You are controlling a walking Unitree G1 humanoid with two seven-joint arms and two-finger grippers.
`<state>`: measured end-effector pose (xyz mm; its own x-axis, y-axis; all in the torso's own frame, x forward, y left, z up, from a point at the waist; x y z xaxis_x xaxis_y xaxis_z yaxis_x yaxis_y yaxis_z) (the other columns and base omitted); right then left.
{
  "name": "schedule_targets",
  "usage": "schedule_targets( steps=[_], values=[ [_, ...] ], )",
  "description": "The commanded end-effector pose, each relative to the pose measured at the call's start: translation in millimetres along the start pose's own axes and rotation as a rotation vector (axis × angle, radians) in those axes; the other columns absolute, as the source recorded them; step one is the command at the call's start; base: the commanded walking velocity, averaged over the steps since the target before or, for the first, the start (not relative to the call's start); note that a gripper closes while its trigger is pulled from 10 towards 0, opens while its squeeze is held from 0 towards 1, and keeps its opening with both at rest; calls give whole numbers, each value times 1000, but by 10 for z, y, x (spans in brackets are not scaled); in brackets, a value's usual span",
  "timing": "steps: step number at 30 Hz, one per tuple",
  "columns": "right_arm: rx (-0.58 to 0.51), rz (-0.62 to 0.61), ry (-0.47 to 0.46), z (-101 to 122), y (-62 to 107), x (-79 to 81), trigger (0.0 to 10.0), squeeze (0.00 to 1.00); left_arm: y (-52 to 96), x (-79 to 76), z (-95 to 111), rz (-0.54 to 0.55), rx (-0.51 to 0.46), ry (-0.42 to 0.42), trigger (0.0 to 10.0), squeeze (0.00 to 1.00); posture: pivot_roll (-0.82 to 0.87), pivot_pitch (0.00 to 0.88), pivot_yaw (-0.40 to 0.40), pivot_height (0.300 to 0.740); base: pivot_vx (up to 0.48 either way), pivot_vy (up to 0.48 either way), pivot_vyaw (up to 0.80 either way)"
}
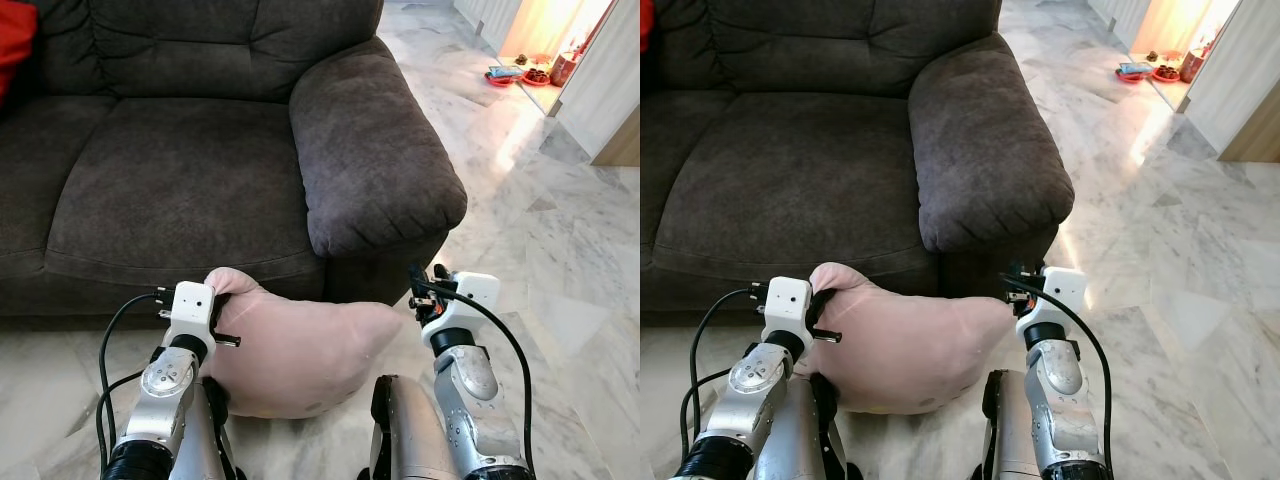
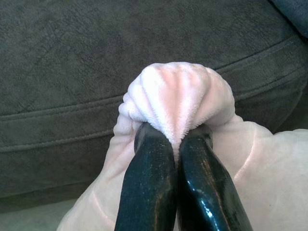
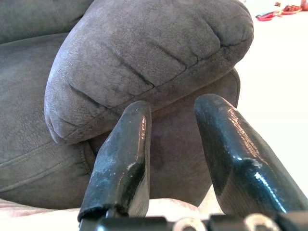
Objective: Move the pillow to the sofa from floor
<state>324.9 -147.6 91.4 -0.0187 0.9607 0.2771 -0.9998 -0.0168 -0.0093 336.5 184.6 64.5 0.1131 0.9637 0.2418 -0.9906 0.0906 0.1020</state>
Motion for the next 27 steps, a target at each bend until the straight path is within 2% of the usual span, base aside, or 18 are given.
schedule_targets(
  steps=[1, 27],
  values=[
    [6, -15, 0, -20, 4, -47, 10000, 0, -124, 192, 641, 76, -239, -31, 10000, 0, 5, 0, -48, 498, 0, 0, 0],
    [1, -16, 4, -15, -6, -61, 10000, 0, -121, 194, 631, 80, -236, -27, 10000, 0, 4, 0, -52, 498, 0, 0, 0]
  ],
)
Point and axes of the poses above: a point about 5 cm out from each wrist's last joint towards the gripper, its own y axis pointing back from the gripper into the wrist, its own z axis along the axis of the wrist's last joint, x = y × z, the point moved 3 cm from there along -y, pointing out of the wrist towards the gripper, and after that the axes turned 6 degrees about -y, right-handed, at the moved point
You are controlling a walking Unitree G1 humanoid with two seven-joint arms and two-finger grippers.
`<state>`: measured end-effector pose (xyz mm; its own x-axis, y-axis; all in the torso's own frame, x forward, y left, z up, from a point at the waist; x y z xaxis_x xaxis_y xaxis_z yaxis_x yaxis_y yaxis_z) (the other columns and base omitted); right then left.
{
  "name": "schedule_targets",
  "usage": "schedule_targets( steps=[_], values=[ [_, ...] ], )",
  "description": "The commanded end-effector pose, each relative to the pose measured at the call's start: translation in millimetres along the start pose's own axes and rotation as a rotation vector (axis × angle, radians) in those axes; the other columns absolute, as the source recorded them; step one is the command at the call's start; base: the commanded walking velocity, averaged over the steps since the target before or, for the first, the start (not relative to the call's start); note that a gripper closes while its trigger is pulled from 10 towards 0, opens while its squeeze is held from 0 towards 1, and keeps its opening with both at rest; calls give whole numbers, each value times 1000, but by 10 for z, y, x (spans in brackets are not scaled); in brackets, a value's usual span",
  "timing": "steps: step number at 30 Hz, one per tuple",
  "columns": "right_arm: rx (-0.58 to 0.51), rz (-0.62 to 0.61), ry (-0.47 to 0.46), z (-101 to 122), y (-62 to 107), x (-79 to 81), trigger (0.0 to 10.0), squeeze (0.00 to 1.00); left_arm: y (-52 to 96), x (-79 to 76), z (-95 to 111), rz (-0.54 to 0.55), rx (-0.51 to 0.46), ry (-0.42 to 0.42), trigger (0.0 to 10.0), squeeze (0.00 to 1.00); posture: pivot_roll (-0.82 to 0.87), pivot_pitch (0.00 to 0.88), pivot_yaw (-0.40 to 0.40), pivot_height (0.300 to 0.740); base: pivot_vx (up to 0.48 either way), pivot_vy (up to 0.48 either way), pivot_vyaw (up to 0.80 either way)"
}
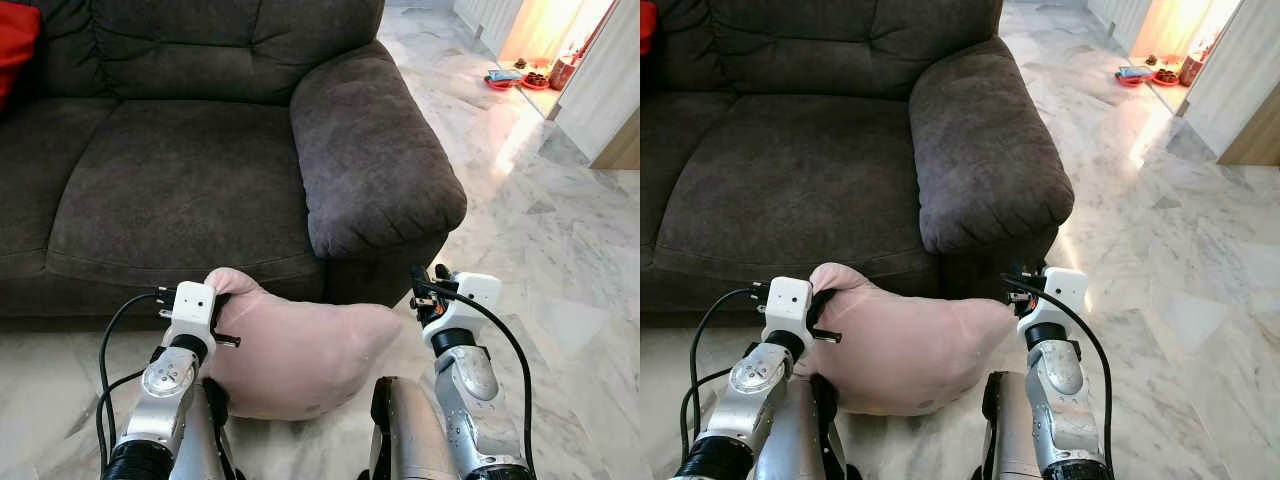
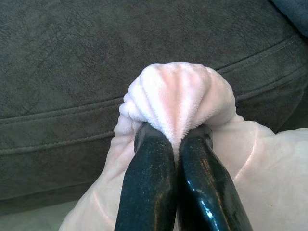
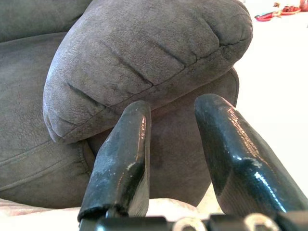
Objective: Move the pillow to the sofa from floor
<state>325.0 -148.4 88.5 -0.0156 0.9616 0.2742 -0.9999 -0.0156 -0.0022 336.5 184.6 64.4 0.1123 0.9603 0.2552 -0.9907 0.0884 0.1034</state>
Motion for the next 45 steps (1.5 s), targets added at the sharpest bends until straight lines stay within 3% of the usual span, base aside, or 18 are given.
schedule_targets(
  steps=[1, 12, 19, 31, 45],
  values=[
    [-5, -13, 1, 11, -5, -45, 10000, 0, -120, 202, 630, 80, -237, -14, 10000, 0, 4, 0, -52, 498, 0, 0, 0],
    [-7, -12, 1, 11, -6, -44, 10000, 0, -118, 200, 627, 81, -237, -14, 10000, 0, 4, 0, -52, 498, 0, 0, 0],
    [-15, -5, 0, 8, 5, -14, 10000, 0, -102, 209, 573, 84, -218, -13, 10000, 0, 6, 0, -49, 533, 0, 0, 0],
    [-47, 2, 2, 61, 1, -10, 10000, 0, -101, 204, 574, 82, -219, -13, 10000, 0, 5, 0, -48, 533, 0, 0, 0],
    [-57, -3, 8, 65, -3, -15, 10000, 0, -105, 201, 579, 76, -218, -14, 10000, 0, 10, 0, -48, 613, 0, 0, 0]
  ],
)
Point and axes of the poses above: a point about 5 cm out from each wrist's last joint towards the gripper, its own y axis pointing back from the gripper into the wrist, its own z axis along the axis of the wrist's last joint, x = y × z, the point moved 3 cm from there along -y, pointing out of the wrist towards the gripper, and after that the axes turned 6 degrees about -y, right-handed, at the moved point
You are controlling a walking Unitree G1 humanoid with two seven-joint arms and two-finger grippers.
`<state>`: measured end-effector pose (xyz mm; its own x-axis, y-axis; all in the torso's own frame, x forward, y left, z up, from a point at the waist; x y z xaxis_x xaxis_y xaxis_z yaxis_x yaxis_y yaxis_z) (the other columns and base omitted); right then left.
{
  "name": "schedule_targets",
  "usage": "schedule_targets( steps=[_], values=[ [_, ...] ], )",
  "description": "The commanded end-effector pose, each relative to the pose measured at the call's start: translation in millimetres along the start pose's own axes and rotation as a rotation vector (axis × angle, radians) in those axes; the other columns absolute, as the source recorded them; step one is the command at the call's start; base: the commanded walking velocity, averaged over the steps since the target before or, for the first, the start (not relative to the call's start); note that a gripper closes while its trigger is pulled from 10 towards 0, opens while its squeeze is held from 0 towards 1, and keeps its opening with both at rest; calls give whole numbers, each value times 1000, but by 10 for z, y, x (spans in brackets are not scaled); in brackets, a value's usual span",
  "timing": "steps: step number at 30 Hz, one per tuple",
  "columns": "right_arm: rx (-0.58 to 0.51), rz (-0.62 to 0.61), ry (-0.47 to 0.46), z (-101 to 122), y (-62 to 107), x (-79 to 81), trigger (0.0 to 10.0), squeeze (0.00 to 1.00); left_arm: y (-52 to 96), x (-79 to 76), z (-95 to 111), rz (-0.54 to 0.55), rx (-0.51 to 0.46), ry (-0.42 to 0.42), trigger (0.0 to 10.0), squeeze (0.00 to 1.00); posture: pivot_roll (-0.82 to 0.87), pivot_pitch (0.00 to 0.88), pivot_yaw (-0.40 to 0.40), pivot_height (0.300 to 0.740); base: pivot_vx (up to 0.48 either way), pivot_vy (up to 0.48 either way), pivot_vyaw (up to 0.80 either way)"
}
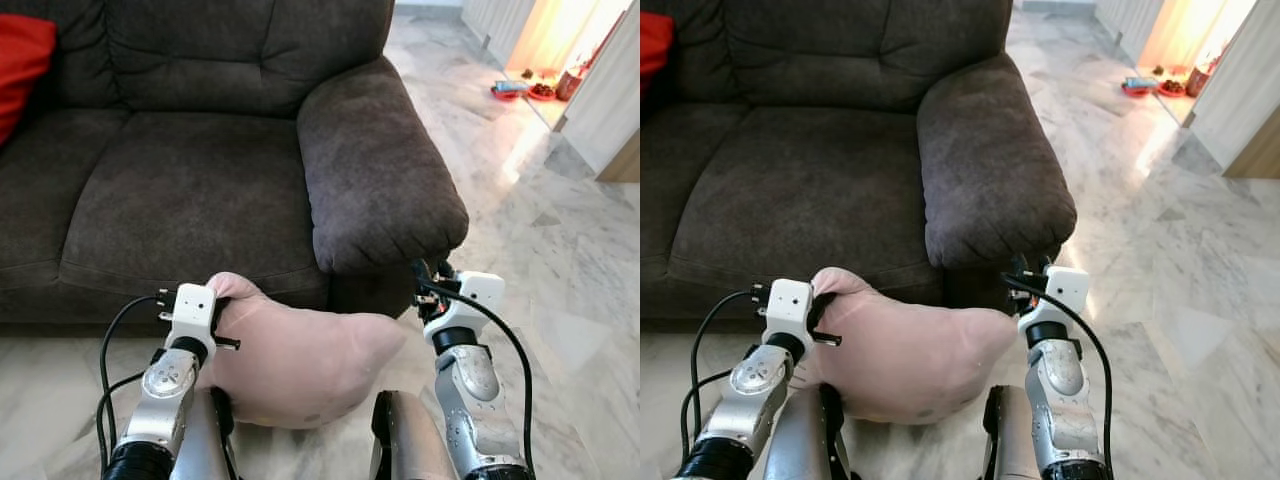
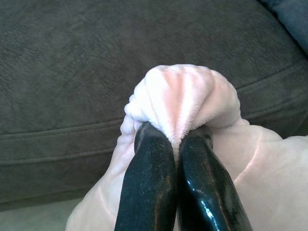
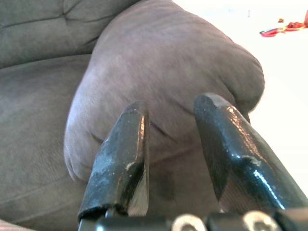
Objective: Move the pillow to the sofa from floor
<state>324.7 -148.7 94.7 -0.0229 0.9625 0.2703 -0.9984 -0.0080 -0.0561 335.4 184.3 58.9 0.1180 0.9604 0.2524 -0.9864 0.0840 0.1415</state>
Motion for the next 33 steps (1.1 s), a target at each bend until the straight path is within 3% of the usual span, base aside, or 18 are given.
schedule_targets(
  steps=[1, 19, 27, 33],
  values=[
    [-3, -11, 3, 3, -7, -28, 10000, 0, -85, 218, 639, 80, -256, -16, 10000, 0, 9, 0, -48, 623, 0, 0, 0],
    [-7, -10, 1, 6, -39, -19, 10000, 0, -99, 212, 674, 71, -264, -16, 10000, 0, 17, 0, -46, 738, 0, 0, 0],
    [-6, -18, -10, 9, -60, -25, 10000, 0, -93, 182, 729, 49, -283, -14, 10000, 0, 20, 0, -45, 740, 0, 0, 0],
    [-1, -18, -12, -6, -95, -8, 10000, 0, -95, 162, 919, 30, -333, -9, 10000, 0, 34, 0, -46, 740, 0, 0, 0]
  ],
)
Point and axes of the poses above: a point about 5 cm out from each wrist's last joint towards the gripper, its own y axis pointing back from the gripper into the wrist, its own z axis along the axis of the wrist's last joint, x = y × z, the point moved 3 cm from there along -y, pointing out of the wrist towards the gripper, and after that the axes turned 6 degrees about -y, right-handed, at the moved point
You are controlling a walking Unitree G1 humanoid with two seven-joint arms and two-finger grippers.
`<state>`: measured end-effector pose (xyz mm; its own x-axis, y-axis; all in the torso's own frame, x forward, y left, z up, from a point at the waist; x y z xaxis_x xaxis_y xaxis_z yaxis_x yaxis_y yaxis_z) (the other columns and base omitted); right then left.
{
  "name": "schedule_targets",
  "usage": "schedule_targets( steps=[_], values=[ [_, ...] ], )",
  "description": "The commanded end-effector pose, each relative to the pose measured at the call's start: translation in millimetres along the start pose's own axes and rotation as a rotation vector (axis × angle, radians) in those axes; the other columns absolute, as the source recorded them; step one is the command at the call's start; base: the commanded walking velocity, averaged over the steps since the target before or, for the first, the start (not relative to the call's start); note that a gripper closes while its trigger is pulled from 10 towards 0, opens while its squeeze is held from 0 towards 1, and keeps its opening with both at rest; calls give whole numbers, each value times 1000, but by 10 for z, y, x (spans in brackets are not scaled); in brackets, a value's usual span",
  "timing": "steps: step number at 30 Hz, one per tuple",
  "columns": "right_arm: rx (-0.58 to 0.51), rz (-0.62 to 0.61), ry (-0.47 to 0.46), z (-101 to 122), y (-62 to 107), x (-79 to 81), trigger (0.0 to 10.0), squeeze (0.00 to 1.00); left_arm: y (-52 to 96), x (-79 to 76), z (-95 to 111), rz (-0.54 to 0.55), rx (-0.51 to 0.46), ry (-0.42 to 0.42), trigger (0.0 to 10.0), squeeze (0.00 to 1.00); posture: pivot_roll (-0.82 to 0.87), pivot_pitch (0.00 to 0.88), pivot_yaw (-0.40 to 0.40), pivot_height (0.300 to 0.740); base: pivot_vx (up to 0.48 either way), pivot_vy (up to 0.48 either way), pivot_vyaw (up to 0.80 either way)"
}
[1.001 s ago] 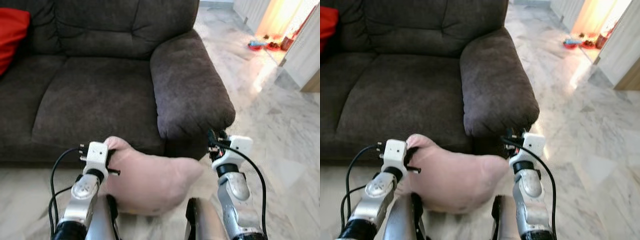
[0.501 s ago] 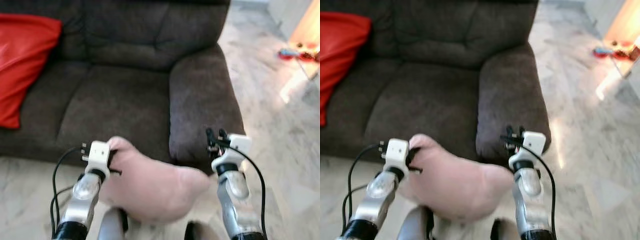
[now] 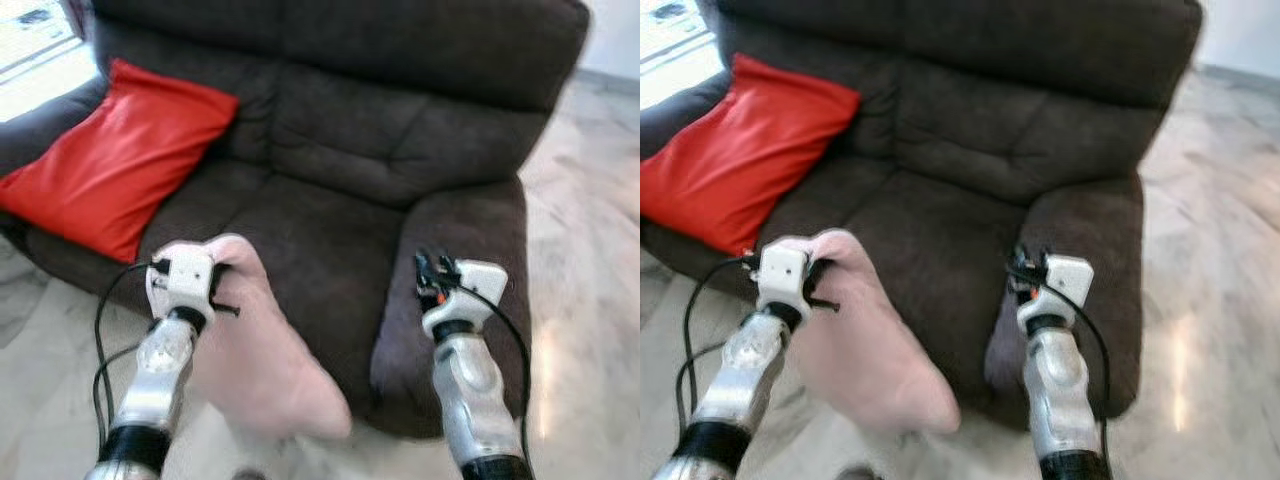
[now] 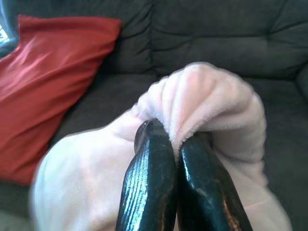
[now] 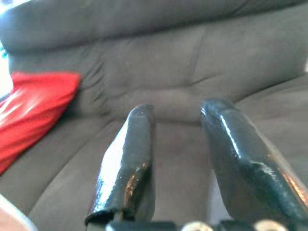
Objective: Move the pillow to the sofa from floor
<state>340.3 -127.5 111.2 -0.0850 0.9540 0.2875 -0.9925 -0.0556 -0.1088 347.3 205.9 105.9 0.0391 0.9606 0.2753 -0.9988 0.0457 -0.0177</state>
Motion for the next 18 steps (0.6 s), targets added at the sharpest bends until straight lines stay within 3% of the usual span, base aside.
schedule_targets(
  steps=[1, 18],
  values=[
    [36, -78, 11, -91, 88, -249, 10000, 0, -122, -179, 517, -48, -193, 21, 10000, 0, 34, 0, -46, 740, 0, 0, 0],
    [2, -77, 16, -5, -35, -263, 10000, 0, -147, -260, 800, -62, -264, 60, 10000, 0, 48, 0, -45, 740, 0, 0, 0]
  ],
)
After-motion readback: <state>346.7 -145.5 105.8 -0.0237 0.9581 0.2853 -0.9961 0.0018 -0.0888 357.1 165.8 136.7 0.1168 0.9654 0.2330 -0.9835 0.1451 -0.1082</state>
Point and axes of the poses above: a point about 5 cm out from each wrist's last joint towards the gripper, its own y axis pointing back from the gripper into the wrist, its own z axis along the axis of the wrist's last joint, x = y × z, the point moved 3 cm from there along -y, pointing out of the wrist towards the gripper, and after that the axes turned 6 degrees about -y, right-handed, at the moved point
